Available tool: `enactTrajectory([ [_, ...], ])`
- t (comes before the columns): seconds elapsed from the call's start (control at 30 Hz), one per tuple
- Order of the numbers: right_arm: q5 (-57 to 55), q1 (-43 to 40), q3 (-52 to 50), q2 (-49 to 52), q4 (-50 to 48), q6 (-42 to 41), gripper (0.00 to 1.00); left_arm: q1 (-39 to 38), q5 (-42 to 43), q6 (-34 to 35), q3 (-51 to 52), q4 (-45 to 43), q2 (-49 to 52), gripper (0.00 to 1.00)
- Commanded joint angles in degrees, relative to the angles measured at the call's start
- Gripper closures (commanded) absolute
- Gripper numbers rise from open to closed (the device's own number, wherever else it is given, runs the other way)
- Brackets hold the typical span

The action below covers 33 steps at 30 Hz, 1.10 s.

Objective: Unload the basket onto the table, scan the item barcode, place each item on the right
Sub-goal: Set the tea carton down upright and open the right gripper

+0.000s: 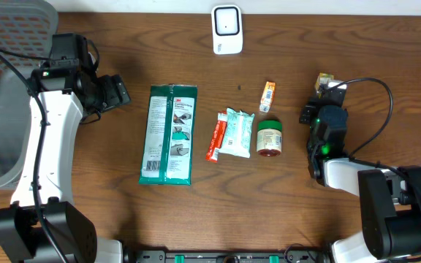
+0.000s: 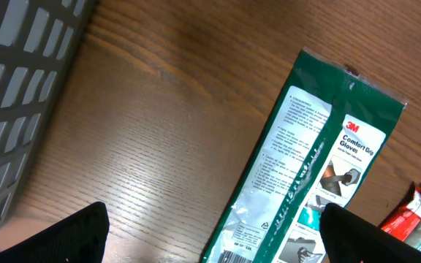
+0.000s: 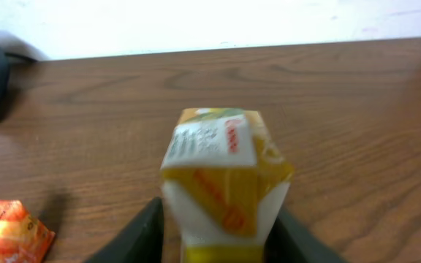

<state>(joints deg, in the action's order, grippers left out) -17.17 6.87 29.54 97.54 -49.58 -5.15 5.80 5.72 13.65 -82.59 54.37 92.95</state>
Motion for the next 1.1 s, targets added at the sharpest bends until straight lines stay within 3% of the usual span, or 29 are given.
enactTrajectory([
  [0.0, -0.8, -0.6, 0.7, -0.5, -0.2, 0.5, 0.59, 0.2, 0.1, -0.3, -0.2, 0.2, 0.3, 0.08],
  [0.23, -0.8, 0.3, 0.7, -0.5, 0.6, 0.5, 0.57, 0.2, 0.1, -0.3, -0.2, 0.2, 0.3, 0.07],
  [0.4, -0.2, 0.3, 0.7, -0.5, 5.0, -0.1, 0.62, 0.2, 0.1, -0.3, -0.2, 0.2, 0.3, 0.08],
  [0.5, 2.1, 0.3, 0.7, -2.0, 5.9, -0.1, 0.73, 0.2, 0.1, -0.3, -0.2, 0.2, 0.3, 0.08],
  [0.6, 2.4, 0.3, 2.3, -8.2, 11.2, -0.2, 0.73, 0.2, 0.1, -0.3, -0.2, 0.2, 0.3, 0.08],
  [0.7, 2.4, -0.2, 7.9, -15.1, 24.4, -0.2, 0.66, 0.2, 0.1, -0.3, -0.2, 0.2, 0.3, 0.08],
  [0.8, 2.8, -1.5, 19.6, -18.7, 46.4, -1.6, 0.58, 0.2, 0.1, -0.3, -0.2, 0.2, 0.3, 0.07],
  [0.93, 12.5, -5.0, 39.4, -16.3, 74.5, -3.3, 0.48, 0.2, 0.1, -0.3, -0.2, 0.2, 0.3, 0.08],
  [1.0, 18.0, -6.7, 48.1, -13.7, 84.4, -4.8, 0.47, 0.2, 0.1, -0.3, -0.2, 0.2, 0.3, 0.08],
  [1.07, 21.8, -8.2, 56.3, -10.4, 92.9, -6.7, 0.38, 0.2, 0.1, -0.3, -0.2, 0.2, 0.3, 0.07],
])
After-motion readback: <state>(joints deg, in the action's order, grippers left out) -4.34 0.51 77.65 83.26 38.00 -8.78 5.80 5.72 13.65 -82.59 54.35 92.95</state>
